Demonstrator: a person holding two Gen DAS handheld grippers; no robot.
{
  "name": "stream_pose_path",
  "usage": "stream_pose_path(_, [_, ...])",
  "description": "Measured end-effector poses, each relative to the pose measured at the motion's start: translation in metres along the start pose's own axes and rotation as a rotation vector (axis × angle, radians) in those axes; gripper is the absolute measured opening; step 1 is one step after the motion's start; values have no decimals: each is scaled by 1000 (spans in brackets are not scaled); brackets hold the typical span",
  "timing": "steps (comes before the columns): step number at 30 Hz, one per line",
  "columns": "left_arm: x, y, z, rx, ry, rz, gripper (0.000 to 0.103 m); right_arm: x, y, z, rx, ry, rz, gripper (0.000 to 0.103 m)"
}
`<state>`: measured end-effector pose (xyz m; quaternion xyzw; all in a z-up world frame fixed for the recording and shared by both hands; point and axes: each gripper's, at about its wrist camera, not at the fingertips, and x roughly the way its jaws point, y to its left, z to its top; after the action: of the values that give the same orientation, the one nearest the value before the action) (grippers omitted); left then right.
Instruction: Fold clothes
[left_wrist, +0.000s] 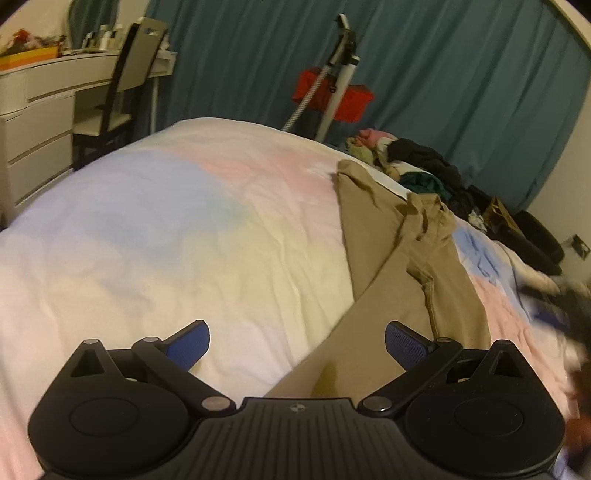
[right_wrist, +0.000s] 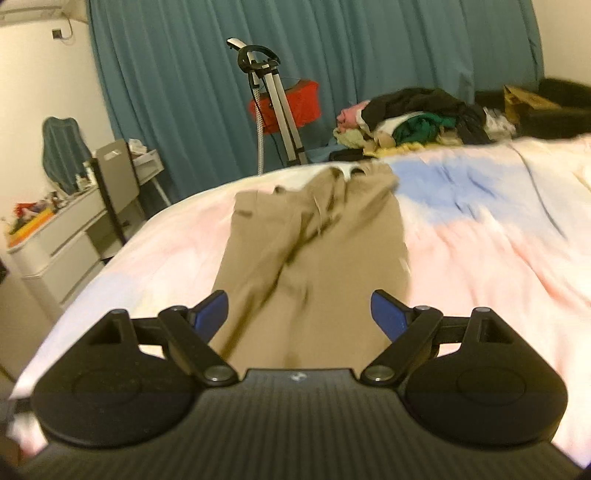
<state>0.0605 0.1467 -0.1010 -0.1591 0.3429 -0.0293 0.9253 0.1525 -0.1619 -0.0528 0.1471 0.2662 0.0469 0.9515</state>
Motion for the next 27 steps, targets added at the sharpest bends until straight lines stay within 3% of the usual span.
stream_pose_path(2, [-7, 8, 1, -49, 31, 8, 102, -25, -12, -14, 40, 31, 3, 86])
stream_pose_path(7, [-18, 33, -5, -173, 98, 49, 102, -67, -43, -41, 202, 0, -37, 86])
stream_pose_path(13, [0, 78, -19, -487, 301, 37, 89, -71, -72, -54, 363, 5, -69, 86])
stream_pose_path(16, [3, 77, -23, -500, 328, 37, 86, -72, -81, -59, 401, 11, -97, 86])
stream_pose_path(19, [7, 68, -26, -464, 367, 59, 64, -68, -88, -66, 456, 26, -89, 86])
stream_pose_path(21, [11, 60, -29, -426, 388, 68, 32, -66, -91, -68, 475, 34, -80, 86])
stream_pose_path(23, [12, 49, -28, -362, 388, 88, 14, -66, -90, -69, 475, 37, -72, 86])
stream_pose_path(27, [-11, 27, -21, -239, 314, 118, 9, -74, -76, -64, 363, 9, -68, 86])
